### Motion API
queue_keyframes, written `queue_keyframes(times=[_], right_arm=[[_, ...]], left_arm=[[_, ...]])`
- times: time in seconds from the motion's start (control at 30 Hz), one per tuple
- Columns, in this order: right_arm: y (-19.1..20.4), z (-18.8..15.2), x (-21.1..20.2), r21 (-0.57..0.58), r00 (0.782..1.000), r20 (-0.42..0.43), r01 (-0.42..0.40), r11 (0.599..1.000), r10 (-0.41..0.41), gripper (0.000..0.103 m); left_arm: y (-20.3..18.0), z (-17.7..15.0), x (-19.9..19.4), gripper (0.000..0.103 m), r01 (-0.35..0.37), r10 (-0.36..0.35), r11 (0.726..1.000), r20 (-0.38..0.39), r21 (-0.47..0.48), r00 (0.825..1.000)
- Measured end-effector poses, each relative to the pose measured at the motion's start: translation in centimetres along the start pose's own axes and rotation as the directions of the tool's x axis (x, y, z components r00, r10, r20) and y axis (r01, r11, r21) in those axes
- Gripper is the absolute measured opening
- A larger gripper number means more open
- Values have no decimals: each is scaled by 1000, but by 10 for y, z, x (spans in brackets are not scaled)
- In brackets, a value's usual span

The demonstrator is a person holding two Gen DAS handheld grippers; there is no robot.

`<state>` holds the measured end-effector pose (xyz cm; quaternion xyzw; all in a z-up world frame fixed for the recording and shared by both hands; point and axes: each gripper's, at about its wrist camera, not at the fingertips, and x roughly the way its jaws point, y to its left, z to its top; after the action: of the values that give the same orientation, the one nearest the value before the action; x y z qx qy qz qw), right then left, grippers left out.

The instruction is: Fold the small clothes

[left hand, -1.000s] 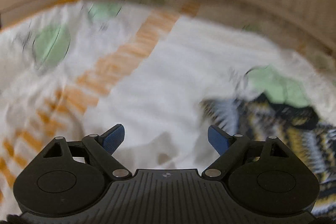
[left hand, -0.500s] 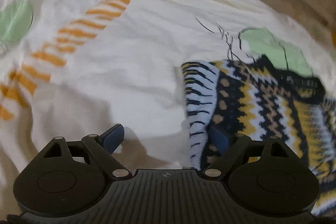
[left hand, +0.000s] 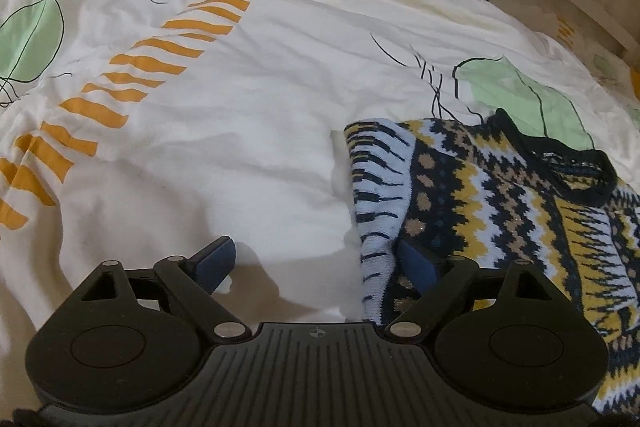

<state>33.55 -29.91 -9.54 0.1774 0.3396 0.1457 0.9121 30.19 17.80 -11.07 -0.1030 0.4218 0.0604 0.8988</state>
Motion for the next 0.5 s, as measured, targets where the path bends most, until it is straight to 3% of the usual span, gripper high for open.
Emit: queue_keyframes(times=[0.17,0.4,0.43,0.5], right_arm=[[-1,5,-6,-34,999,38,35,999,-34,19],[-4,-11,23,-100,985,-90,140,985,-149,19],[-2,-12,24,-111,983,-89,149,983,-159,18],[4,-10,19,-140,982,-71,163,977,-174,29]], left_arm=[[-6,-1,-2,89,-5,4,998,17,59,1000],[5,-1,-2,92,8,-8,1000,-5,25,1000],[7,1,-5,92,15,-15,1000,17,6,1000],[10,7,-14,91,2,-1,1000,94,-14,996]])
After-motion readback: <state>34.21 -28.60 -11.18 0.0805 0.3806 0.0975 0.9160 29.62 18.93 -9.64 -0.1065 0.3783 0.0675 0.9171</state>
